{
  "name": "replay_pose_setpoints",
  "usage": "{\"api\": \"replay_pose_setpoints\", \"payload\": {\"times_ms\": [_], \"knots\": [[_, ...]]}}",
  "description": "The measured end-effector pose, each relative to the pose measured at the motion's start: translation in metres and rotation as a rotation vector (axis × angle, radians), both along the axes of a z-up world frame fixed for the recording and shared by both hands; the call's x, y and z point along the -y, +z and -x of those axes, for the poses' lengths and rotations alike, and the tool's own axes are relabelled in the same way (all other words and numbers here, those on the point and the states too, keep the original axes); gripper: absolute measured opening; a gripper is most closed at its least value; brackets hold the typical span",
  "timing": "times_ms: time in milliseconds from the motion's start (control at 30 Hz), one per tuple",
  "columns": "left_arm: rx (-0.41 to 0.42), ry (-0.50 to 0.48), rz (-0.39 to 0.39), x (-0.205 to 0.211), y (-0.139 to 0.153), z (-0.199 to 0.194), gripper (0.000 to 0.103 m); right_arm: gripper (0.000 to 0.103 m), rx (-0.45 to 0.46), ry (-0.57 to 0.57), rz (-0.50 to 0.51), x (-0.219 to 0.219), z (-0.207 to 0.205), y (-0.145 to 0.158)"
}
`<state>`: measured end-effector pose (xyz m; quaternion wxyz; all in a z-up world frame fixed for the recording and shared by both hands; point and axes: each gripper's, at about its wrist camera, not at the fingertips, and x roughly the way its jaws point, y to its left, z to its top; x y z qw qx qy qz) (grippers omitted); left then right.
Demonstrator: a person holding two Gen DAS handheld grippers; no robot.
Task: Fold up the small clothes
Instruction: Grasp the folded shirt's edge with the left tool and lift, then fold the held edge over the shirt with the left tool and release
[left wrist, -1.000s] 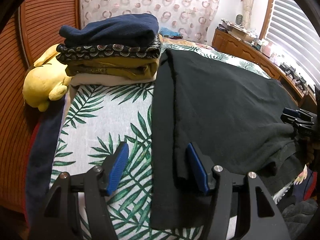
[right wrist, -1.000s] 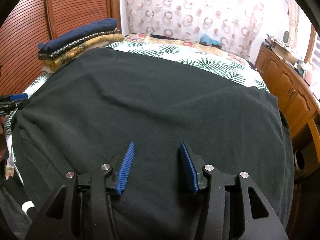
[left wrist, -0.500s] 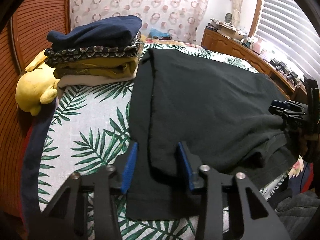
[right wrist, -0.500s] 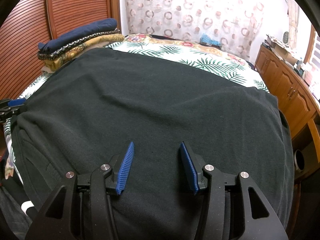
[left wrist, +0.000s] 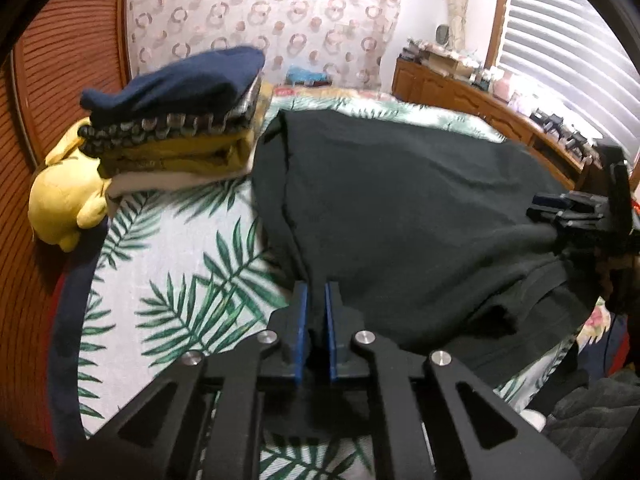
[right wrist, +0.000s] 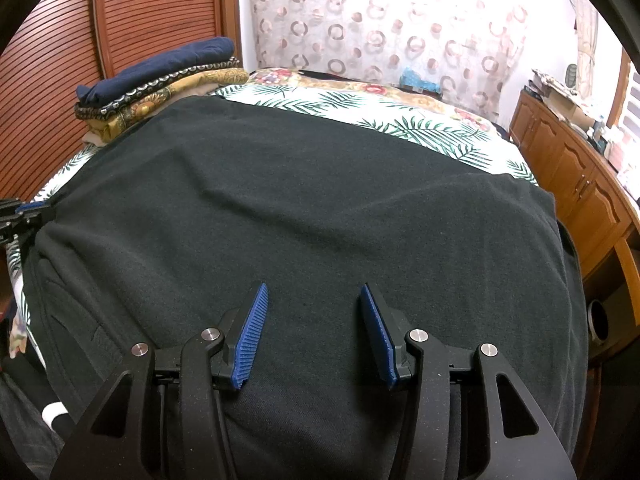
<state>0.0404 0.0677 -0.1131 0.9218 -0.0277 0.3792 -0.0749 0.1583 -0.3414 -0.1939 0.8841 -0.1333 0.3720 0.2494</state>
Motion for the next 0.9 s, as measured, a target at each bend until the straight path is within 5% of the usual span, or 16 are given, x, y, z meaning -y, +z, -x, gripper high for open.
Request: {"api": "replay_pose_setpoints", "payload": {"times_ms": [500, 900], "knots": [[0.196, -0.18, 0.07, 0.058, 0.079, -0.031, 0.004, 0.051, 0.016, -0.024, 0.012, 0.007, 0.006, 0.007], [0.259, -0.373, 0.112, 0.139, 0.131, -0.066, 0.003, 0.051, 0.049, -0.107, -0.071, 0.073, 0.036, 0.038]]}}
